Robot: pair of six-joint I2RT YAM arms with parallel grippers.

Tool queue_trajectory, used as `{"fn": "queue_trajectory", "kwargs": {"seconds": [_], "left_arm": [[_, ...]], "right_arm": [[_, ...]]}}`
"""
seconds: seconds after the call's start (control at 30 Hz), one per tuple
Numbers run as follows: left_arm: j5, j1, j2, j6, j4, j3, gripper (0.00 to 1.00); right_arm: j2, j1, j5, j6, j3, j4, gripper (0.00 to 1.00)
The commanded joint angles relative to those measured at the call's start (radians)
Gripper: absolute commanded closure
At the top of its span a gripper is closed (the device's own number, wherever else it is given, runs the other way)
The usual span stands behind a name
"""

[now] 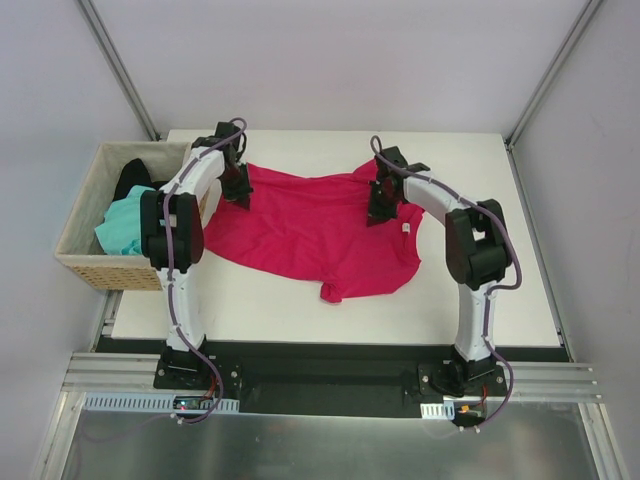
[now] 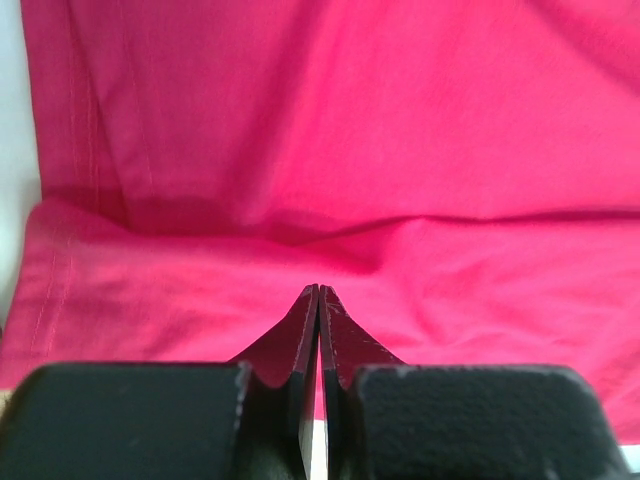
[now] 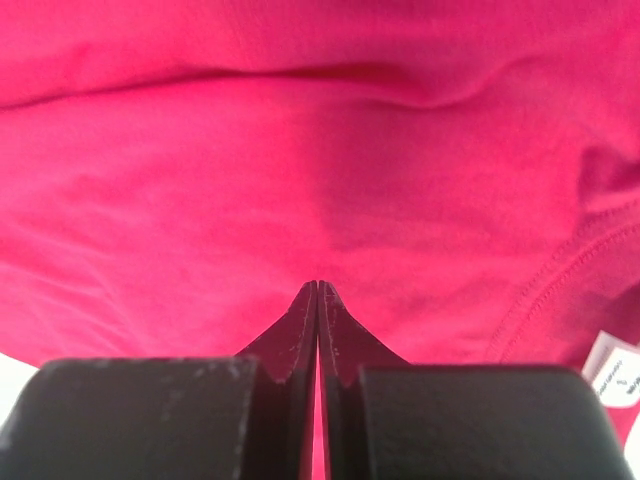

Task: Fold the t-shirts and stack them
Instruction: Flatten out the tshirt

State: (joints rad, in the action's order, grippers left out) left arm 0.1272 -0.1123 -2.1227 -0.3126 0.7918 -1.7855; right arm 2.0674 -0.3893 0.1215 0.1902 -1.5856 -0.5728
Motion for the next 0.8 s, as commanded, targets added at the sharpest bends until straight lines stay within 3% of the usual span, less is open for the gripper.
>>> {"fn": "queue_trajectory", "kwargs": {"seconds": [0.0,0.23,0.77], "left_arm": [[0.025,-0.007,-0.054,0.020,0.061,-0.097,1.00],[0.037,-0.001,-0.151,0.021,0.116,-0.228,1.00],[0.072,0.026,-0.295,0.012,0.172,-0.356,1.00]], "right_arm": [[0.020,0.006,0.027,0.018,-0.066,-0.024,0.99],[0.022,0.010,0.035,0.026,-0.091,-0.030,0.99],[-0.010,0.029,0.018,0.028,-0.183,-0.078,0.99]]}}
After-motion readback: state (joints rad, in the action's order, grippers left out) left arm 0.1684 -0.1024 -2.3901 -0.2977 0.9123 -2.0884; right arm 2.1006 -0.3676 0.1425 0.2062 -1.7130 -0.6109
